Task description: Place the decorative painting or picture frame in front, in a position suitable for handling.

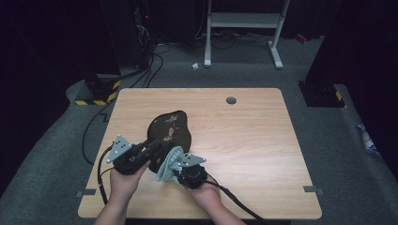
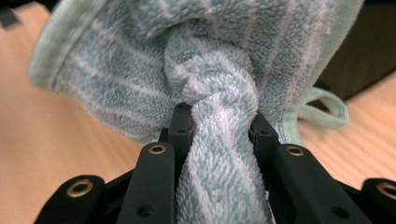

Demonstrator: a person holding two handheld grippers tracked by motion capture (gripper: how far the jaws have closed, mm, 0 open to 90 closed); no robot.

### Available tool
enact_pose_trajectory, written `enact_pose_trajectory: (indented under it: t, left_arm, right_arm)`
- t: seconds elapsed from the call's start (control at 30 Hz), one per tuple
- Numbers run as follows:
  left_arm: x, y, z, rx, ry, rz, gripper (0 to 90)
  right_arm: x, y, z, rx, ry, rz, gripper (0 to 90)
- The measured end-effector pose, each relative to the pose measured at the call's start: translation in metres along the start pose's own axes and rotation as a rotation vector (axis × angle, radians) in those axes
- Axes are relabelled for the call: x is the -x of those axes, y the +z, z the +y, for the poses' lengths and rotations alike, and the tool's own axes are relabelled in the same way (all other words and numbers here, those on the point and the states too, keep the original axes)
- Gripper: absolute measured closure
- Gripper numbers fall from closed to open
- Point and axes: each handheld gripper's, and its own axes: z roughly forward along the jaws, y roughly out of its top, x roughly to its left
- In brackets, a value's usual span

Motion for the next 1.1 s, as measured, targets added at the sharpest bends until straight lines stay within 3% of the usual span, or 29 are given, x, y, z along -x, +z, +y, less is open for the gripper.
enact_pose_trajectory:
  t: [0.23, 0.33, 0.6, 0.7, 0.93, 1.1]
  left_arm:
    - [0.0, 0.0, -0.001, 0.003, -0.003, 0.001, 78.1]
    - [0.001, 0.0, -0.001, 0.004, -0.004, 0.002, 78.1]
    - [0.0, 0.0, -0.001, 0.004, -0.009, 0.0, 78.1]
    - [0.0, 0.0, -0.001, 0.004, -0.011, -0.001, 78.1]
    - [0.0, 0.0, -0.001, 0.002, -0.014, -0.001, 78.1]
    - [-0.001, 0.0, -0.001, -0.003, -0.018, -0.005, 78.1]
  right_arm:
    - [-0.027, -0.019, 0.024, 0.091, -0.065, 0.059, 69.2]
    - [-0.034, -0.022, 0.027, 0.103, -0.094, 0.057, 69.2]
    - [-0.033, -0.002, 0.003, 0.01, -0.103, 0.068, 69.2]
    - [-0.037, -0.005, 0.005, 0.019, -0.098, 0.08, 69.1]
    - [-0.041, -0.021, 0.027, 0.083, -0.13, 0.077, 69.0]
    - [-0.035, -0.019, 0.027, 0.074, -0.137, 0.053, 69.0]
